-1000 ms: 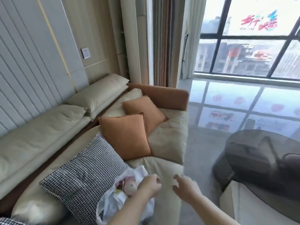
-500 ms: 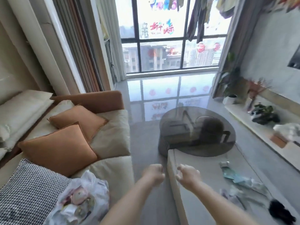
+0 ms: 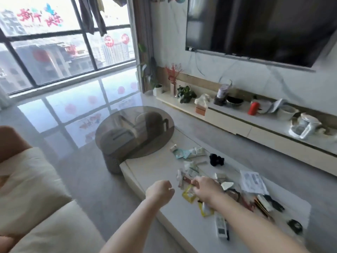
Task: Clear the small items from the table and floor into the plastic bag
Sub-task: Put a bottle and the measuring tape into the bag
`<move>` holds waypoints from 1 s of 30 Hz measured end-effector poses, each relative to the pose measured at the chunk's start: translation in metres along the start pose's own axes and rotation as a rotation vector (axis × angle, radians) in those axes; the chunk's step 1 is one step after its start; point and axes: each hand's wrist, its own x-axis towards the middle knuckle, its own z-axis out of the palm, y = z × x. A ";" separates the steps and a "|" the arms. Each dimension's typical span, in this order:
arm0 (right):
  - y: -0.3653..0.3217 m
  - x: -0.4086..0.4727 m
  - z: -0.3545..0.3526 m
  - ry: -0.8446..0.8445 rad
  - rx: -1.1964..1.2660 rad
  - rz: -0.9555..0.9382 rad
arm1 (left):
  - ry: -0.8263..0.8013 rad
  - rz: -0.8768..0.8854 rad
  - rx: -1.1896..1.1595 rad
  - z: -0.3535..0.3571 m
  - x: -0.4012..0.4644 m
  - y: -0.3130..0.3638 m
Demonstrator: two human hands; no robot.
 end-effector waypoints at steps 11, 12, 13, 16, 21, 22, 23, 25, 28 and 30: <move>0.132 -0.089 0.013 0.034 0.160 0.381 | -0.215 0.310 0.159 0.082 -0.010 0.121; 0.144 -0.095 0.013 0.039 0.170 0.406 | -0.232 0.327 0.164 0.090 -0.011 0.133; 0.158 -0.101 0.014 0.043 0.181 0.428 | -0.247 0.340 0.170 0.098 -0.013 0.145; 0.200 -0.118 0.020 0.047 0.215 0.488 | -0.292 0.369 0.186 0.124 -0.016 0.180; 0.272 -0.137 0.033 0.025 0.301 0.540 | -0.356 0.352 0.215 0.171 -0.022 0.234; 0.286 -0.139 0.035 0.017 0.325 0.550 | -0.366 0.346 0.219 0.181 -0.023 0.245; 0.300 -0.139 0.037 0.011 0.351 0.561 | -0.377 0.339 0.213 0.190 -0.023 0.255; 0.330 -0.139 0.042 0.004 0.413 0.597 | -0.407 0.323 0.181 0.210 -0.021 0.275; 0.370 -0.133 0.049 0.003 0.480 0.613 | -0.437 0.292 0.117 0.241 -0.011 0.299; 0.393 -0.126 0.053 0.015 0.509 0.634 | -0.447 0.264 0.075 0.259 0.000 0.312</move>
